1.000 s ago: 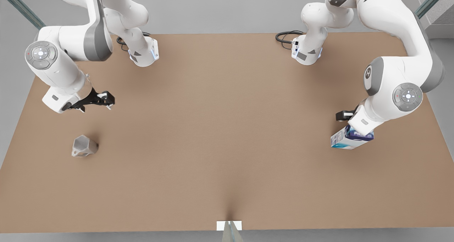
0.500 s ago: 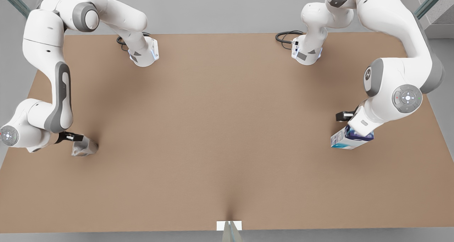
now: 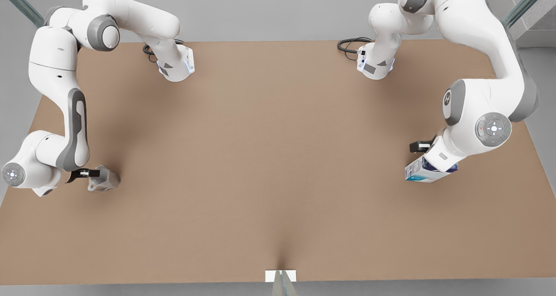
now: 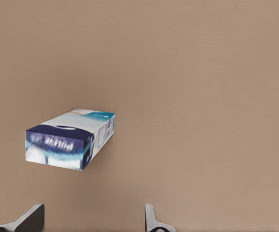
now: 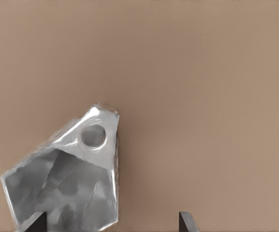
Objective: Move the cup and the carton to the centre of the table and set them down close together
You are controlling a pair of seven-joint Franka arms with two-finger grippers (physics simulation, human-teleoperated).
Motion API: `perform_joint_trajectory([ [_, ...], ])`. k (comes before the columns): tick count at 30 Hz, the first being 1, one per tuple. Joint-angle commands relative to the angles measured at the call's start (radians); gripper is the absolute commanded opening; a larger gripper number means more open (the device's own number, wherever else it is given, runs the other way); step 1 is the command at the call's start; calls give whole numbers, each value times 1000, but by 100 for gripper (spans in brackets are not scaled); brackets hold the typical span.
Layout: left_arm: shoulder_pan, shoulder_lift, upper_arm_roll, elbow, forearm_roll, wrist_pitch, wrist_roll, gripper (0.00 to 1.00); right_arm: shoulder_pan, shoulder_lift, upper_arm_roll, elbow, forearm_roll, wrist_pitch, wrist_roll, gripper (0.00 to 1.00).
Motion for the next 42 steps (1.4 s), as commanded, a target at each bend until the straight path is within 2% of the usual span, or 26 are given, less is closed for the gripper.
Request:
perform_joint_trajectory([
  [1, -2, 5, -2, 5, 2, 0, -5, 100, 0, 1, 0, 0, 0, 0, 0, 100],
  [15, 10, 2, 6, 11, 0, 9, -6, 100, -2, 82, 0, 42, 9, -2, 2, 99],
  [17, 9, 2, 6, 10, 2, 8, -3, 100, 0, 82, 0, 43, 9, -15, 2, 50],
  [18, 12, 2, 6, 11, 0, 9, 3, 100, 0, 82, 0, 43, 9, -20, 2, 37],
  [19, 13, 0, 6, 11, -2, 6, 3, 100, 0, 82, 0, 43, 9, -18, 2, 29],
  [24, 12, 4, 6, 10, -3, 11, 1, 100, -8, 104, 2, 45, 14, -3, 2, 26],
  [26, 13, 4, 6, 10, -6, 14, -3, 100, -5, 104, 3, 43, 14, -5, 2, 21],
  [34, 10, 2, 2, 11, -9, 5, 9, 100, -8, 102, 21, 46, 14, -11, 6, 21],
  [40, 13, 2, 2, 10, -9, 6, 9, 100, -26, 91, 100, 68, 14, -23, 14, 21],
  [42, 13, 2, 2, 10, -9, 8, 9, 100, -15, 90, 175, 98, 12, -23, 14, 21],
])
